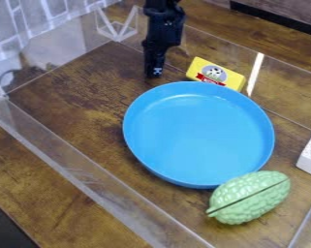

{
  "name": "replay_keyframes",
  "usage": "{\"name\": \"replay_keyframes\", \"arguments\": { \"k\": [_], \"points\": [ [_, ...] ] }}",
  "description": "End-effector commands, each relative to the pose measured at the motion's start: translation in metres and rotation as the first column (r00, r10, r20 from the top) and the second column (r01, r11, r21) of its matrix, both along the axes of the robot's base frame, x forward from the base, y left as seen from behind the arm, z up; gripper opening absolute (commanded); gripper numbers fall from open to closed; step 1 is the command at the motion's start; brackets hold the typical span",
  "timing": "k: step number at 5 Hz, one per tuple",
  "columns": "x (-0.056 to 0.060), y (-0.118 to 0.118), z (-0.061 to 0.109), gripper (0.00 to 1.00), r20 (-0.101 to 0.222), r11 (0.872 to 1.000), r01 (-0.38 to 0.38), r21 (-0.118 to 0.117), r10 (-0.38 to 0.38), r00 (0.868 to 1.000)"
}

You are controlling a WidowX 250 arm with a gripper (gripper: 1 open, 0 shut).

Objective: Remove the yellow block from inside the blue tray and put it on the table

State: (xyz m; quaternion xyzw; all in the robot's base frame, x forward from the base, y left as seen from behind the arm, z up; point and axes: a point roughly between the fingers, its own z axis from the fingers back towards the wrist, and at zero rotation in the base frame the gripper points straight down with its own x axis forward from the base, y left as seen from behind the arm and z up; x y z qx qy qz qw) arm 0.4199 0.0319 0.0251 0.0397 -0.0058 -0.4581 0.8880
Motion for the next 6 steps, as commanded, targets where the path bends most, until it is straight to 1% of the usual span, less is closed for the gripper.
{"name": "replay_keyframes", "arguments": {
  "k": [1, 3, 5, 6],
  "points": [
    [0.009, 0.020, 0.042, 0.00, 0.097, 1.000, 0.019, 0.014, -0.020, 0.995],
    [0.011, 0.016, 0.060, 0.00, 0.092, 1.000, 0.001, 0.017, -0.003, 0.996],
    [0.004, 0.012, 0.052, 0.00, 0.095, 1.000, 0.011, 0.016, -0.013, 0.995],
    [0.002, 0.008, 0.062, 0.00, 0.094, 0.997, 0.071, 0.015, -0.072, 0.993]
  ]
}}
